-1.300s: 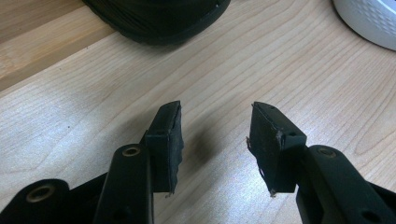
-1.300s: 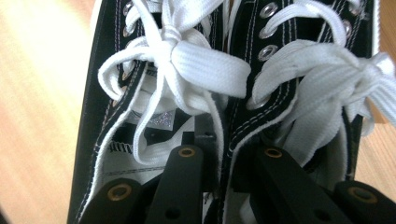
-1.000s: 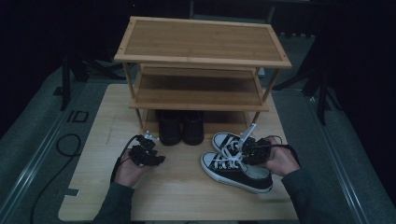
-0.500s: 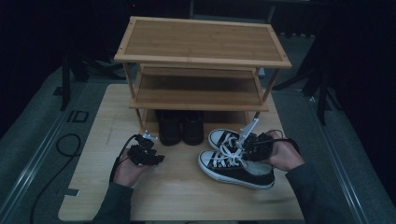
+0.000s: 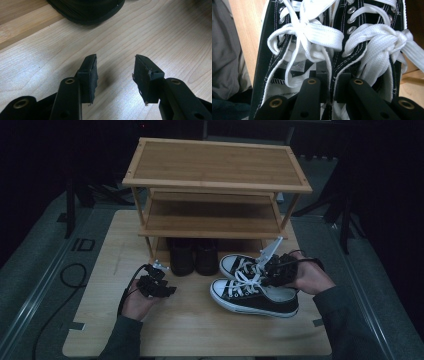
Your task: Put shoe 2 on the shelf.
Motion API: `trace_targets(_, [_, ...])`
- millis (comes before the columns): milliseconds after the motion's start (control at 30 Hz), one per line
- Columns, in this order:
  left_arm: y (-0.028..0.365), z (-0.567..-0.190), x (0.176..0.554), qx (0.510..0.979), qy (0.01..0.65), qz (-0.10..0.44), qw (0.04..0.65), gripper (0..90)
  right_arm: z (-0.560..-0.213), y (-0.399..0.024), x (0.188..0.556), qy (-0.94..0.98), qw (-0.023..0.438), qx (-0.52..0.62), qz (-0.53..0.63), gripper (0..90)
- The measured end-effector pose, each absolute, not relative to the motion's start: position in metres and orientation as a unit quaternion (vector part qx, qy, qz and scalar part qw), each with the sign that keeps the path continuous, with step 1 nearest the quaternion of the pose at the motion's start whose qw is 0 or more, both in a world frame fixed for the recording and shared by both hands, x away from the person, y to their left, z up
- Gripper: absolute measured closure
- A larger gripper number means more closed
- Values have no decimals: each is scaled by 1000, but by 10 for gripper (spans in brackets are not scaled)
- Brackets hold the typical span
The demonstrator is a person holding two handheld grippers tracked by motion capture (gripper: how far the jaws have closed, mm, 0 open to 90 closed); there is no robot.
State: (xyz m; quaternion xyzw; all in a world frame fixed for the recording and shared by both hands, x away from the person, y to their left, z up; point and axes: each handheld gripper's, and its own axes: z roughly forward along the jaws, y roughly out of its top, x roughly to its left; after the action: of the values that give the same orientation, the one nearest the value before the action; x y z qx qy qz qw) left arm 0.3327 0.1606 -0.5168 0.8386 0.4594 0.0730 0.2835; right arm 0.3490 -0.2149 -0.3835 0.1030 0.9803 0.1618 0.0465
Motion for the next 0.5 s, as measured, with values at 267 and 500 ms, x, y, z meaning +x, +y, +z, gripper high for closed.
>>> trace_targets(267, [163,-517,333,835,463,74,286,540,-362,-208,352,979,39,77,185,849])
trace_targets(500, [164,-517,333,835,464,74,286,540,-351,-202,353,978,30,60,198,849])
